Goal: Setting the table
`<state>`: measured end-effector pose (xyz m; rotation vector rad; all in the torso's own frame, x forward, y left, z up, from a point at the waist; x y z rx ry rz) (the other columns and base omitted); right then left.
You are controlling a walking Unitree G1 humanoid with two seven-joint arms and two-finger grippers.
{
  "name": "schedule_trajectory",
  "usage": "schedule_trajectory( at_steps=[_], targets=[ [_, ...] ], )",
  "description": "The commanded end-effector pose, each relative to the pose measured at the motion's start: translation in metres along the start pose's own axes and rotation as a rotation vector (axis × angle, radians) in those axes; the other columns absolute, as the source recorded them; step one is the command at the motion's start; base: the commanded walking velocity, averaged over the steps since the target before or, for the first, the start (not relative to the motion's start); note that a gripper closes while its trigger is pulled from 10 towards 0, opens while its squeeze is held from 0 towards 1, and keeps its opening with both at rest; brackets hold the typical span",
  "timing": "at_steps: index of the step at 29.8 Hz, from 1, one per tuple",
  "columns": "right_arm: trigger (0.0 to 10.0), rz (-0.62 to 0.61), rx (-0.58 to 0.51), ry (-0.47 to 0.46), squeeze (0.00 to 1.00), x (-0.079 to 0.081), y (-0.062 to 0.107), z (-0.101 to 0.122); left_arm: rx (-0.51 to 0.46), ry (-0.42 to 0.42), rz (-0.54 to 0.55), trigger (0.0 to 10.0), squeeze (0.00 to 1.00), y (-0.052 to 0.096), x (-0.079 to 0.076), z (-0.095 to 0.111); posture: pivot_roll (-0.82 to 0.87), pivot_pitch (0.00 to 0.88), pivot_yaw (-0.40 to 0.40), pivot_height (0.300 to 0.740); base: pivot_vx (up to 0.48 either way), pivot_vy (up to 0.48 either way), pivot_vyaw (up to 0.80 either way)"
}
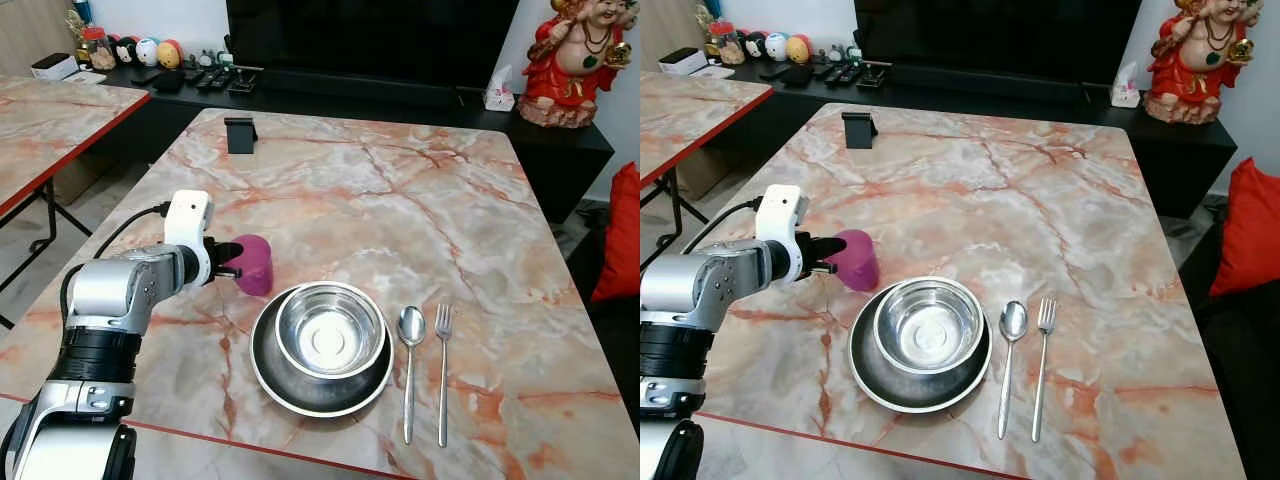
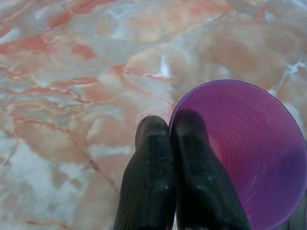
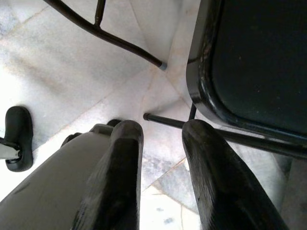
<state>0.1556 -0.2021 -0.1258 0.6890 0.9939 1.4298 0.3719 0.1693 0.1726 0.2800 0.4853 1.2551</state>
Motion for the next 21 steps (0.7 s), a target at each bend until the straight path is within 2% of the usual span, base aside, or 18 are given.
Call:
schedule_trajectory(
  at_steps=[1,16,17,20,21],
  targets=[
    [10.0,0.000,0.001,-0.003,0.00,0.0007,0.0002,-0.0008,0.014,-0.014,-0.008,10.0,0.00,0.0009,-0.0032,-0.0024,0.10,0.000,-0.017,0.715,0.000,0.000,0.00],
    [10.0,-0.001,0.001,-0.004,0.00,0.0008,0.0003,-0.0013,0.021,-0.036,0.000,10.0,0.00,0.0015,-0.0035,-0.0041,0.10,0.000,-0.018,0.715,0.000,0.000,0.00],
    [10.0,-0.001,0.001,-0.004,0.00,0.0007,0.0003,-0.0012,0.021,-0.037,0.000,10.0,0.22,0.0017,-0.0034,-0.0039,0.10,0.000,-0.018,0.715,0.000,0.000,0.00],
    [10.0,-0.001,0.001,-0.003,0.00,0.0005,0.0002,-0.0011,0.019,-0.040,0.000,10.0,0.25,0.0021,-0.0031,-0.0034,0.10,0.000,-0.018,0.715,0.000,0.000,0.00],
    [10.0,-0.002,0.001,-0.004,0.00,0.0004,0.0002,-0.0012,0.019,-0.041,-0.001,10.0,0.46,0.0023,-0.0032,-0.0035,0.10,0.000,-0.018,0.715,0.000,0.000,0.00]
  ],
)
Point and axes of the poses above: a point about 5 cm out from each wrist's last joint towards the gripper, its own y axis pointing back from the gripper into the wrist, its own z axis along the axis of the wrist's last joint, x = y × z, the point moved 3 cm from there along -y, pointing out of the wrist towards the gripper, and after that the axes turned 7 degrees about y, right-handed, at the moved point
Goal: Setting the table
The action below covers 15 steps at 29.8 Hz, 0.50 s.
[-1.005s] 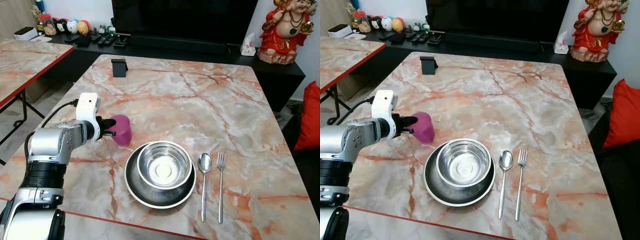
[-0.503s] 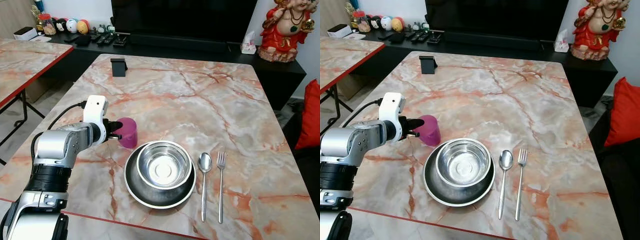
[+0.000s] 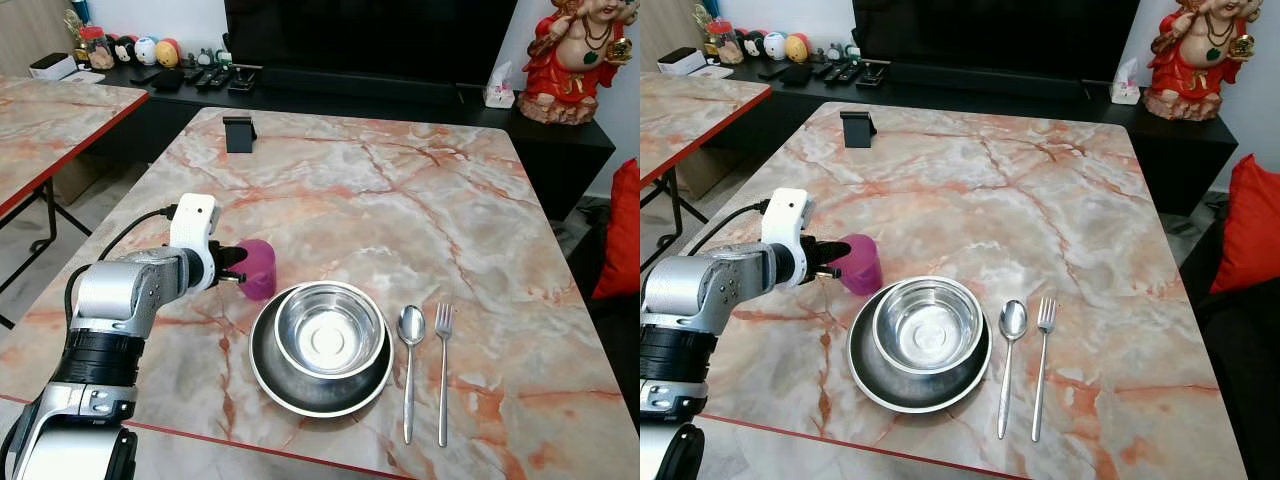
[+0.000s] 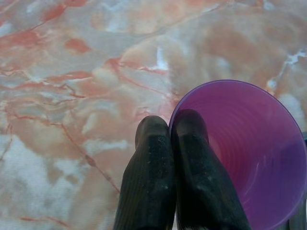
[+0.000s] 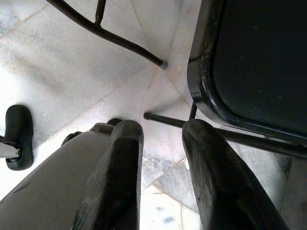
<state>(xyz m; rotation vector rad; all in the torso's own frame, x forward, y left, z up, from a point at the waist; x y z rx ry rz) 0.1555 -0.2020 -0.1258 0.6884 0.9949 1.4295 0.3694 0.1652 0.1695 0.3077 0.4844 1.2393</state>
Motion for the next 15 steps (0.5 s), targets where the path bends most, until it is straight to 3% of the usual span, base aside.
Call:
schedule_trajectory(
  at_steps=[1,15],
  targets=[
    [10.0,-0.002,0.001,-0.004,0.00,0.0001,0.0002,-0.0010,-0.003,-0.022,0.007,10.0,0.45,0.0028,0.0003,0.0007,0.10,0.000,-0.021,0.715,0.000,0.000,0.00],
    [10.0,-0.004,0.000,-0.007,0.00,0.0001,0.0002,-0.0009,-0.005,-0.036,0.005,10.0,0.47,0.0026,-0.0012,0.0009,0.10,0.000,-0.021,0.715,0.000,0.000,0.00]
  ],
)
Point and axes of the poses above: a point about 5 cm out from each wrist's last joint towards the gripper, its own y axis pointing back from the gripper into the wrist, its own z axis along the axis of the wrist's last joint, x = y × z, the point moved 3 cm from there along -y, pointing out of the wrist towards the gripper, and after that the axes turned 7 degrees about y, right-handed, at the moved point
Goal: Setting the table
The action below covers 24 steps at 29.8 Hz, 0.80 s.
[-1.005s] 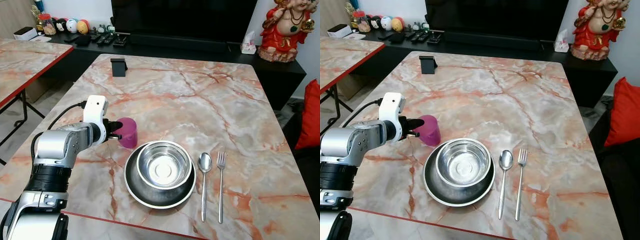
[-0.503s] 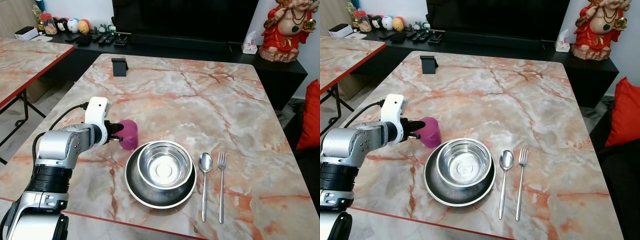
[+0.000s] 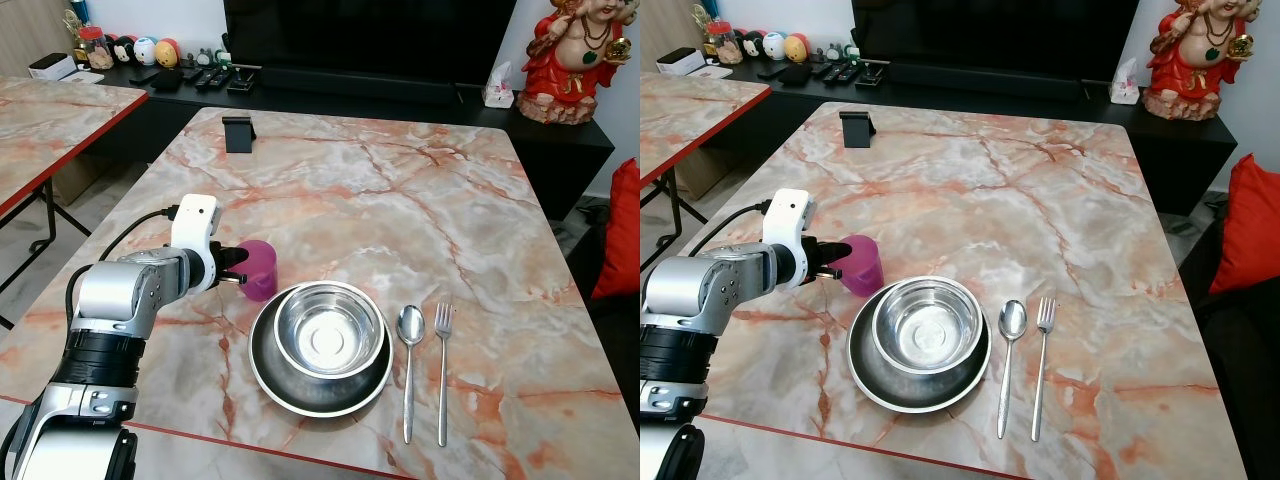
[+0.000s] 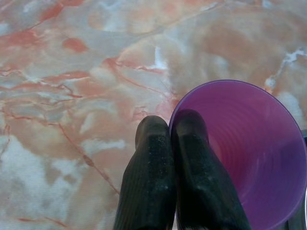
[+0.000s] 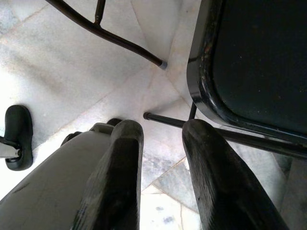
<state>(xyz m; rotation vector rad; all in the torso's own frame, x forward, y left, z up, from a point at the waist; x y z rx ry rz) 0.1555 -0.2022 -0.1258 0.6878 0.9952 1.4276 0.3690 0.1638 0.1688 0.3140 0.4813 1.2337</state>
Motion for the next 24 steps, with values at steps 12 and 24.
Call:
schedule_trajectory(
  at_steps=[12,24],
  targets=[
    [10.0,-0.003,-0.002,-0.009,0.00,0.000,0.000,0.000,-0.016,-0.030,0.005,10.0,0.84,0.001,-0.002,0.002,0.10,0.000,-0.023,0.715,0.000,0.000,0.00],
    [10.0,-0.001,-0.002,-0.003,0.00,-0.001,0.000,0.001,-0.176,-0.033,0.004,10.0,0.00,0.005,-0.005,0.029,0.11,0.000,-0.029,0.715,0.000,0.000,0.00]
  ],
)
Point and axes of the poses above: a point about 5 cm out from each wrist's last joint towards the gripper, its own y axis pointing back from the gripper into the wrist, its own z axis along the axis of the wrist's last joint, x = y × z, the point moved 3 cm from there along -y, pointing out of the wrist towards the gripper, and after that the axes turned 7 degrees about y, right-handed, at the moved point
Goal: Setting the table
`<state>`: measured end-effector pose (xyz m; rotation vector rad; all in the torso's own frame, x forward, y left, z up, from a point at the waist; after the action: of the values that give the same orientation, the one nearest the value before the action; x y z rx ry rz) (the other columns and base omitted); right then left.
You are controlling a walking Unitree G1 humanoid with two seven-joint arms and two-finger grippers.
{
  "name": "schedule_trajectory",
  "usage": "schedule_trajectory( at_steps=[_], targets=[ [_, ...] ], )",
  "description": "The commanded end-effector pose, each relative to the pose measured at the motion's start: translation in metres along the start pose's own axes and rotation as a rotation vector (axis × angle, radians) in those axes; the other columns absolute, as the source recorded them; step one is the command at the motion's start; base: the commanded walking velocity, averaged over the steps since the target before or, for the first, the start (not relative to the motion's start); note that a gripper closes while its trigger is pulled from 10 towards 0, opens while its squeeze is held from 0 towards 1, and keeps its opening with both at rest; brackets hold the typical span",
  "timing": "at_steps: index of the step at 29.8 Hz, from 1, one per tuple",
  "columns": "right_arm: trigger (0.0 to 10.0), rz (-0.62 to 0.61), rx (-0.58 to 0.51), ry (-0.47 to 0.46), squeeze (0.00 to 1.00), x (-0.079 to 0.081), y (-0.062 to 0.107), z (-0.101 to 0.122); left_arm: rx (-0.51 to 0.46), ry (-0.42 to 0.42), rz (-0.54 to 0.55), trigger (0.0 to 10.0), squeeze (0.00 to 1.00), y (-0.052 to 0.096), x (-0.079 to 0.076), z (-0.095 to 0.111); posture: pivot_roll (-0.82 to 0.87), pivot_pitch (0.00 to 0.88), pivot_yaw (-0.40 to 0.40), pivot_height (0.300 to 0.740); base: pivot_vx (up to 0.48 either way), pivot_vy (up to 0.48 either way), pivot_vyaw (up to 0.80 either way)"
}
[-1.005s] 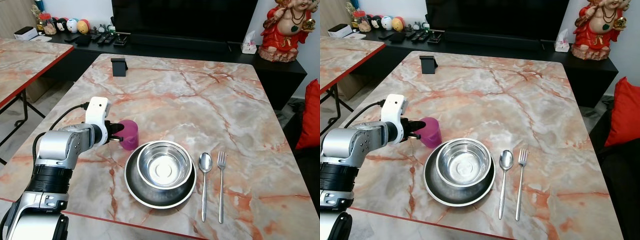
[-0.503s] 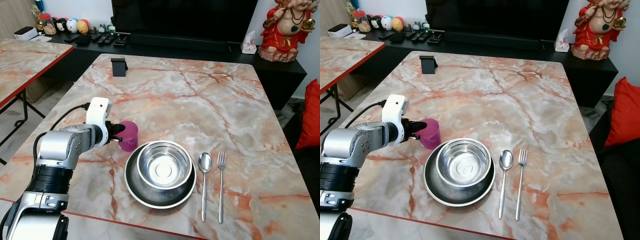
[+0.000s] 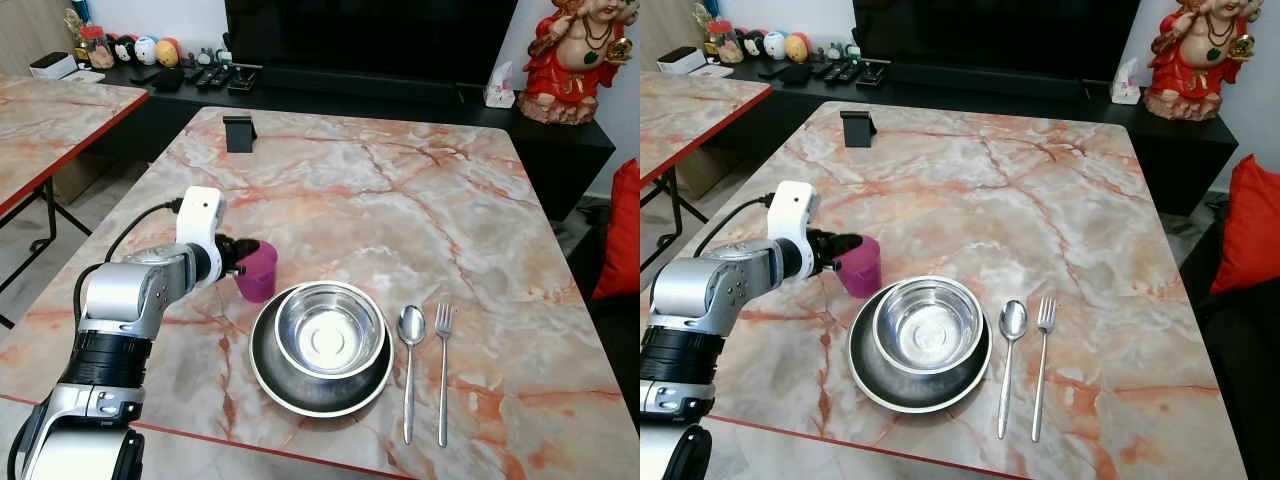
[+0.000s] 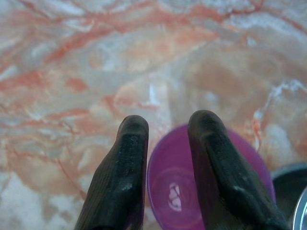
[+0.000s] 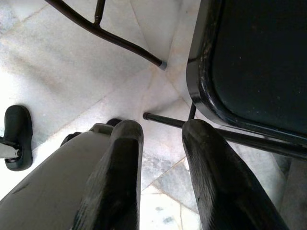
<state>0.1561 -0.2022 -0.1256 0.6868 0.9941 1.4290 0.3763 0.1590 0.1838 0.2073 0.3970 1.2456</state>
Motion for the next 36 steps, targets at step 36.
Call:
schedule_trajectory(
  at_steps=[36],
  targets=[
    [10.0,-0.031,-0.016,-0.025,0.00,-0.003,0.001,0.000,-0.715,-0.181,0.245,10.0,0.00,0.033,-0.005,0.016,0.09,0.000,-0.030,0.715,0.000,0.014,0.00]
  ],
)
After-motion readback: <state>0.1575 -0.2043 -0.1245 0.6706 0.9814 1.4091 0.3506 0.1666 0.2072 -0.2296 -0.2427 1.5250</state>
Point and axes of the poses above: a point about 5 cm out from each wrist's last joint towards the gripper, its own y axis pointing back from the gripper into the wrist, its own z axis along the axis of the wrist's last joint, x = y × z, the point moved 3 cm from there along -y, pointing out of the wrist towards the gripper, and after that the axes turned 7 degrees about y, right-handed, at the moved point
